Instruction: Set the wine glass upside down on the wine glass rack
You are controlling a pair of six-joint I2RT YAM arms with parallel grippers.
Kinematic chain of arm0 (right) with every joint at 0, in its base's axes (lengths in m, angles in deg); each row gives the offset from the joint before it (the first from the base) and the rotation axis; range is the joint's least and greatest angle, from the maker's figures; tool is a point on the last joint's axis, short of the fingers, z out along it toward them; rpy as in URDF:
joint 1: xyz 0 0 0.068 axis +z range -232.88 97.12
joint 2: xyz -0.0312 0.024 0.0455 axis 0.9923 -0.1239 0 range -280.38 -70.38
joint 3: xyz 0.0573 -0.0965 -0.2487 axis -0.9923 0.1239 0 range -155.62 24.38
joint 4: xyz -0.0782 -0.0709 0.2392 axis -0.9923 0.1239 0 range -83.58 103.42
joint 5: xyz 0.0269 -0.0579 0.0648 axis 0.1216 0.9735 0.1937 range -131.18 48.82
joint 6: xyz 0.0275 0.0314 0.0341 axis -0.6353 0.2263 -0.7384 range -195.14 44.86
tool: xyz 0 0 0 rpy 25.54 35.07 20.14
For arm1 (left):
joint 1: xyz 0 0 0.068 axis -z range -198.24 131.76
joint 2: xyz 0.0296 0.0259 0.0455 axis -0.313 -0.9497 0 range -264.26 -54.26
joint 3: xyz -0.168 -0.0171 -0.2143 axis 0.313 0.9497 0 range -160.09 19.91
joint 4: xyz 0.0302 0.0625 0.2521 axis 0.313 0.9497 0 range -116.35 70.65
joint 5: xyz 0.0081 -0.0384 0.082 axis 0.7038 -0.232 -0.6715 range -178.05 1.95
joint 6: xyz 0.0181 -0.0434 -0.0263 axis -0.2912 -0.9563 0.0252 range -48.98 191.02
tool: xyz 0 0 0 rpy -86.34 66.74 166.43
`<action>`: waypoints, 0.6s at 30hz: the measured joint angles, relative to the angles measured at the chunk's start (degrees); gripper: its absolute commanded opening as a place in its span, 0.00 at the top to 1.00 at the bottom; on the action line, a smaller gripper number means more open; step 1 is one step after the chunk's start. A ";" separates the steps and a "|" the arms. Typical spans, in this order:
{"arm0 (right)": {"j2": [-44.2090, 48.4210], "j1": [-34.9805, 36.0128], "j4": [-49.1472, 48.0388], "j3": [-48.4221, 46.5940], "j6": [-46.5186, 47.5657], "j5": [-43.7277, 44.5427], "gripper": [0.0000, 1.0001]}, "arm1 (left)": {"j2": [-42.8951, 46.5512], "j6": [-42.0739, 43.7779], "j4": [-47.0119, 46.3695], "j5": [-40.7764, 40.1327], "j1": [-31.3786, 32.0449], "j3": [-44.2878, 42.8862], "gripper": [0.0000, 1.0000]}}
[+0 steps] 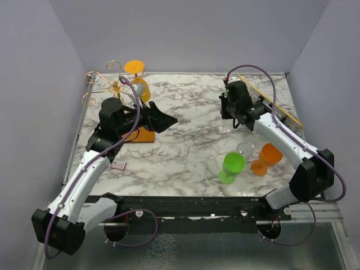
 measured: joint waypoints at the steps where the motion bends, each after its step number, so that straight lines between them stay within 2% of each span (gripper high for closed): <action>1: 1.33 0.00 -1.25 0.72 0.02 -1.64 0.99 | -0.07 -2.43 -0.02 -1.03 0.00 -0.13 0.12; 6: 8.00 0.00 -8.74 3.74 -0.39 -7.50 0.99 | -1.05 -13.64 -1.36 -4.72 0.00 -1.44 0.11; 10: 12.94 0.00 -17.75 6.78 -1.49 -11.56 0.99 | -4.31 -23.74 -5.99 -5.90 0.09 -3.23 0.08; 12: 15.47 0.00 -22.64 9.20 -2.34 -13.33 0.99 | -6.27 -28.76 -8.44 -6.91 0.48 -3.80 0.02; 18: 24.28 0.00 -36.06 18.21 -5.29 -15.32 0.99 | -13.22 -39.34 -13.35 -10.60 3.69 -7.15 0.01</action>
